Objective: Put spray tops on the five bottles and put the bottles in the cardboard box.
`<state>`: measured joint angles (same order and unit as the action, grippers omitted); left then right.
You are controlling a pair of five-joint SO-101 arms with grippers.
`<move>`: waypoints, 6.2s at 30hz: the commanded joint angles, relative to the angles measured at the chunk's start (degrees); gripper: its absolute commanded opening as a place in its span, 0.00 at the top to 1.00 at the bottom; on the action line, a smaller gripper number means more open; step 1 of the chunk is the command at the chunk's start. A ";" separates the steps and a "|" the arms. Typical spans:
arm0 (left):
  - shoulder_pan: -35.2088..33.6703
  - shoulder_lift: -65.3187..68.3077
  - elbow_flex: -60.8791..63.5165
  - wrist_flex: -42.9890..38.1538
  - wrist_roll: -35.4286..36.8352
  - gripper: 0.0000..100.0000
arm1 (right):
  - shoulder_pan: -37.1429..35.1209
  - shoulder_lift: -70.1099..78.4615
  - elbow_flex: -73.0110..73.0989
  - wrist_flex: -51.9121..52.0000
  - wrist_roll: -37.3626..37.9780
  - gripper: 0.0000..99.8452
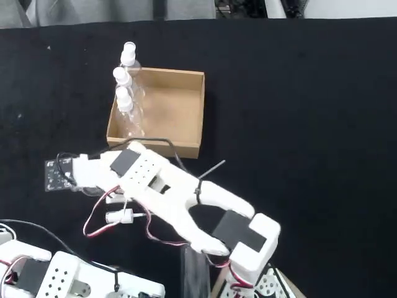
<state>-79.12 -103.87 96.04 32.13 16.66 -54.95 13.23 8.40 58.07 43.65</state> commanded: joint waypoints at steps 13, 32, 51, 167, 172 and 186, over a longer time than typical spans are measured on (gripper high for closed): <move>2.33 -0.35 1.36 0.35 -0.44 0.97 | 2.02 -10.42 -0.48 11.08 -0.70 0.86; 8.40 -0.35 1.36 1.05 -0.53 0.97 | 7.56 -24.04 9.27 19.60 -3.52 0.86; 9.19 -0.53 1.36 1.85 -0.53 0.97 | 21.63 -45.49 26.68 19.60 -7.03 0.86; 9.27 -0.44 1.36 1.93 -0.53 0.97 | 51.96 -11.47 17.45 11.52 -25.58 0.89; 9.27 -0.35 1.36 1.93 -0.53 0.97 | 50.99 -17.10 20.00 13.01 -25.58 0.89; 13.49 -0.62 1.36 4.04 -0.53 0.97 | 48.18 -40.04 30.90 12.13 -26.02 0.89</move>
<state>-69.45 -103.78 96.04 34.33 16.66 -5.19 -20.62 38.99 70.73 18.15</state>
